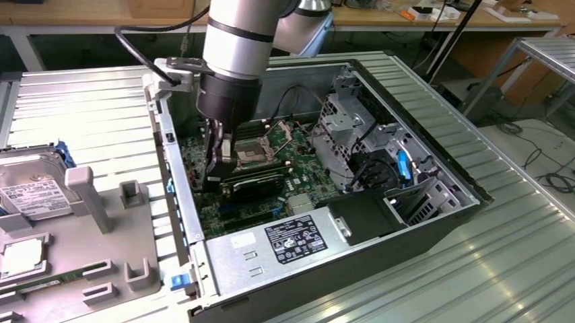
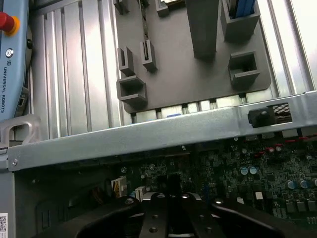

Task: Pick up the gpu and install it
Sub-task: 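Press down on the gpu until it lock into place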

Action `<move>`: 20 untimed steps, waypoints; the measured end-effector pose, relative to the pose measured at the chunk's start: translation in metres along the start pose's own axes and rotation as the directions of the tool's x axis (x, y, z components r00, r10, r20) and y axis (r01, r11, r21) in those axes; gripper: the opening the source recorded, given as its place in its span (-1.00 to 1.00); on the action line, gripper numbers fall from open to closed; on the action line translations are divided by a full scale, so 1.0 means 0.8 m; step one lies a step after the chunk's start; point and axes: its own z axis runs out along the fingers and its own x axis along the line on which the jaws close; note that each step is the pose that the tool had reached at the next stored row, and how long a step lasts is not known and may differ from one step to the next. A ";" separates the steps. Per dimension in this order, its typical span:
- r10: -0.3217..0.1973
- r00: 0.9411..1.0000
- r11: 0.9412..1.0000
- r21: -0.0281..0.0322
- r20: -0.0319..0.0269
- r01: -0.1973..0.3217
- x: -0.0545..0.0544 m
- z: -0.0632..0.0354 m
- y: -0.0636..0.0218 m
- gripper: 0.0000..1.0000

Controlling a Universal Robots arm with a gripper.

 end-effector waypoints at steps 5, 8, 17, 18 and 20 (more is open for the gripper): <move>0.001 1.000 1.000 0.000 0.001 -0.001 0.003 -0.008 0.007 -0.79; 0.006 1.000 1.000 -0.002 0.002 -0.006 0.005 -0.010 0.015 -0.79; 0.028 1.000 1.000 -0.008 0.006 -0.028 0.005 -0.017 0.023 -0.79; 0.031 0.999 0.999 -0.009 0.007 -0.031 0.005 -0.017 0.024 -0.79; 0.034 0.999 0.999 -0.010 0.010 -0.034 0.002 -0.018 0.026 -0.79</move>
